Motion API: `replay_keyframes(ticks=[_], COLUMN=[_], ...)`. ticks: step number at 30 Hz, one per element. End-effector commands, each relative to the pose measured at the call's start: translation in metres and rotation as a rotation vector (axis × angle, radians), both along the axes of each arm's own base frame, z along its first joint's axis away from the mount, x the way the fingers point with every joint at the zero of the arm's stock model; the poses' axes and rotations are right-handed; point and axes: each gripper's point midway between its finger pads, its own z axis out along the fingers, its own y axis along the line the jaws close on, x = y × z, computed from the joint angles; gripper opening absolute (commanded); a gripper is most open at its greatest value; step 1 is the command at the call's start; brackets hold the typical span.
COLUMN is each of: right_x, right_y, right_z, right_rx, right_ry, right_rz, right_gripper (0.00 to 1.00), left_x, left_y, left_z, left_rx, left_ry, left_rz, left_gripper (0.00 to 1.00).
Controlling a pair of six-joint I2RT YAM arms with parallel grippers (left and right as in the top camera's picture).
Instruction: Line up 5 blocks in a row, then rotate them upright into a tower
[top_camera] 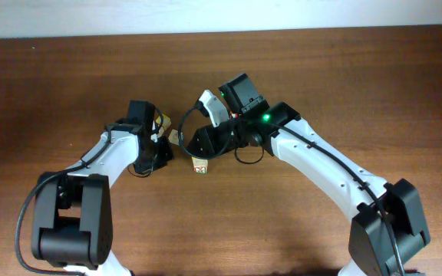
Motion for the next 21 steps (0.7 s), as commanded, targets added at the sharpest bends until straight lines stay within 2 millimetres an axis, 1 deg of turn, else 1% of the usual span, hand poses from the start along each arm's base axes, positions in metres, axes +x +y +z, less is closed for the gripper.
replay_keyframes(ticks=[1,4,14,18,21], right_x=[0.005,0.007,0.003,0.004,0.004], right_y=[-0.010,-0.008,-0.006,-0.005,-0.005], right_z=[-0.036,-0.030,-0.027,-0.019,-0.018], right_rx=[-0.110,-0.100,-0.086,-0.081,-0.081], right_ry=[0.016,0.007,0.023,0.024,0.025], right_rz=[-0.031,-0.030,-0.018,-0.015,-0.015], right_gripper=[0.37,0.38,0.37,0.37,0.36], left_x=[0.004,0.004,0.004,0.004,0.005], left_y=[0.001,0.001,0.001,0.001,0.001], left_z=[0.002,0.002,0.002,0.002,0.002], left_rx=[0.004,0.004,0.005,0.004,0.004], left_ry=[-0.008,-0.008,-0.008,-0.009,-0.011], left_rz=[0.014,0.014,0.014,0.014,0.014], left_gripper=[0.00,0.00,0.00,0.00,0.00])
